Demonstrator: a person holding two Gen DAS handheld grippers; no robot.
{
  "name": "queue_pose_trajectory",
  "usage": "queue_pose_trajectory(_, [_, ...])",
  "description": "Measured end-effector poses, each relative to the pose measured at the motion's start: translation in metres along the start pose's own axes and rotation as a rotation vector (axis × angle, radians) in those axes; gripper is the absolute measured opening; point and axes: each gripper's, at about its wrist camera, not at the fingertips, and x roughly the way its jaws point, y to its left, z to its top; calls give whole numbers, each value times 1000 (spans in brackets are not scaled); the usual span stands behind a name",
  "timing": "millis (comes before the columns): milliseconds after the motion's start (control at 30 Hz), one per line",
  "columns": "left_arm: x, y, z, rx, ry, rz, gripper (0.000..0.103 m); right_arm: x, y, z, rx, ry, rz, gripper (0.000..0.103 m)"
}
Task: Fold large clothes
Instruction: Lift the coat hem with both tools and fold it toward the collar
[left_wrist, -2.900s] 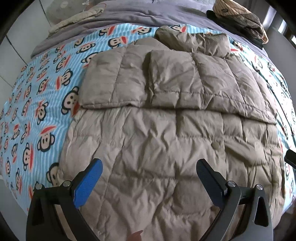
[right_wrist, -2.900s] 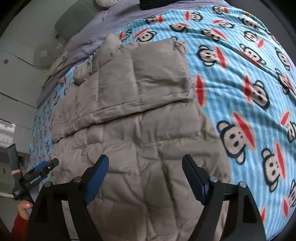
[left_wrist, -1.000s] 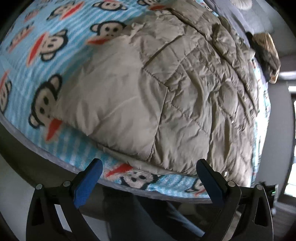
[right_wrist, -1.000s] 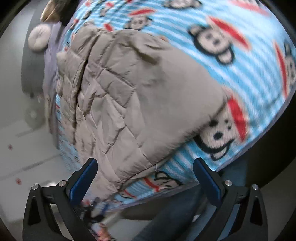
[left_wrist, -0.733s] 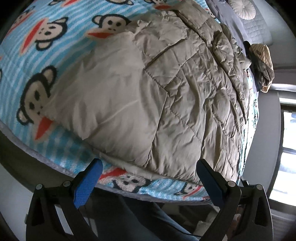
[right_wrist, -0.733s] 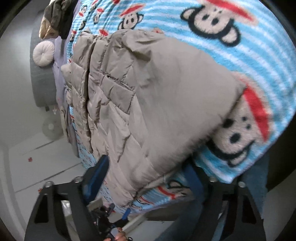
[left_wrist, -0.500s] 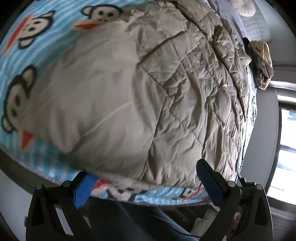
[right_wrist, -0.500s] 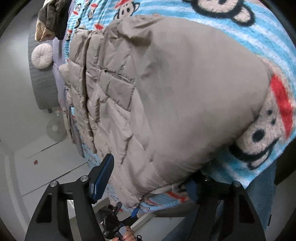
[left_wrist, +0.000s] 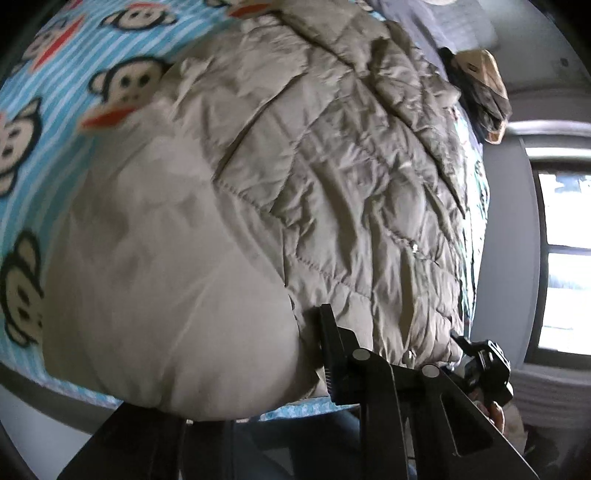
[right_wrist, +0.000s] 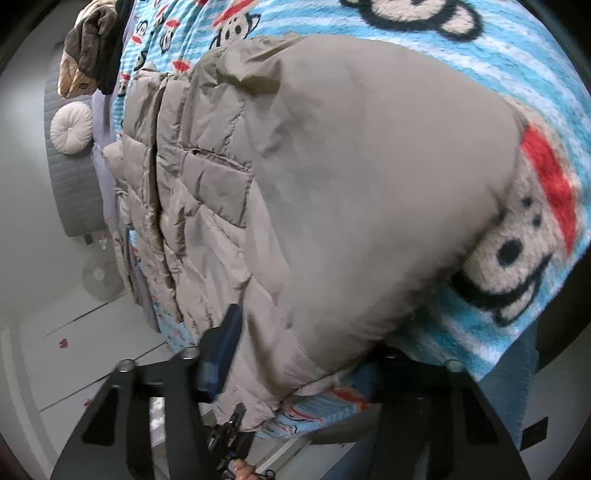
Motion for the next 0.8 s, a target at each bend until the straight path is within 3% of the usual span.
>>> queue_pose_trajectory(67, [-4,-5,4,21,0,-5,17,-2,-1,-3,4,-21,-10,29])
queue_pose_trajectory(167, [-10,-12,9,39,-4,-11,17,-6,2,-6,-1,-58,-12,14])
queue_pose_trajectory(433, [-51,-56,46,112,-126,-40,12,-20,54,-7,-153,-64,16,9])
queue_pose_trajectory(633, [-82,-101,97,109,-290,-47,12,-30,143,27,-343,-46,48,9])
queue_pose_trajectory(800, [-92,-150,154,136,-418,12,12,-26,233,66,-521,-21,71,9])
